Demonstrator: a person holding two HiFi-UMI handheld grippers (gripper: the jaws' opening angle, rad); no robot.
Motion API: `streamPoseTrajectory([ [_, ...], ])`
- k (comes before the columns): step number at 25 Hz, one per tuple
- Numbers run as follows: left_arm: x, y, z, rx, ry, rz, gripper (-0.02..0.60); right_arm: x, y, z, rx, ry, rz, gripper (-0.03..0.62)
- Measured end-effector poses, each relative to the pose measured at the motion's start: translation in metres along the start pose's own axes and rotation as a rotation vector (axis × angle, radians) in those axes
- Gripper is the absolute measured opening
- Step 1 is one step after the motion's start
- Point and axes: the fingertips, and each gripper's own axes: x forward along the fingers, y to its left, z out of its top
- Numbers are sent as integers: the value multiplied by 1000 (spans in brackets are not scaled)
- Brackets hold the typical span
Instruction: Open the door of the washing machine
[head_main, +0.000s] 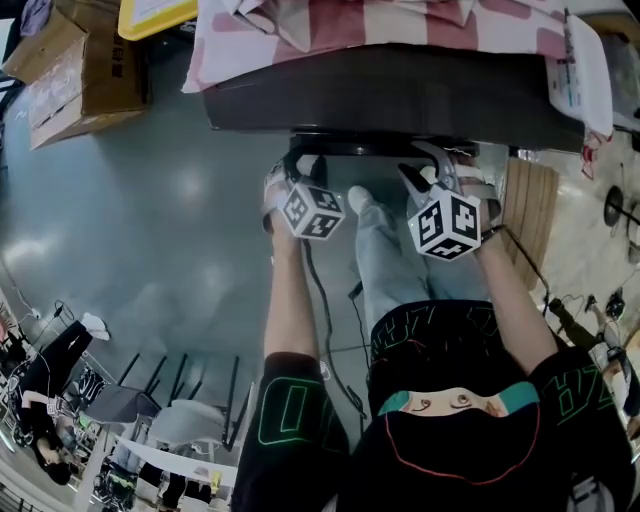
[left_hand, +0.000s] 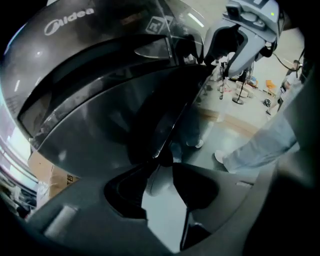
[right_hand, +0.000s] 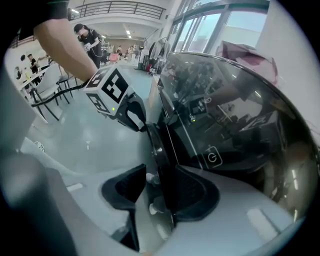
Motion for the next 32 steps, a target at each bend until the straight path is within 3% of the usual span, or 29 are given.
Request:
streamPoseTrajectory([
  [3,10,-4,-5,62,48,-34,187,1,2,0,-35,10,8,184],
  [8,12,-6,-9,13,77,-36,185,5,1,0,-84,27,16,123],
  [12,1,-21,-21,-19,96,-48,176,7,14,-2,-87,21,133,138],
  [22,-29,-72,-49,-128,134,-14,167,-10,49,-15,-153,-5,207,143],
  [32,-75,-152,-85,-313,195,47,160,-43,103,-32,-324,-60,315,144],
])
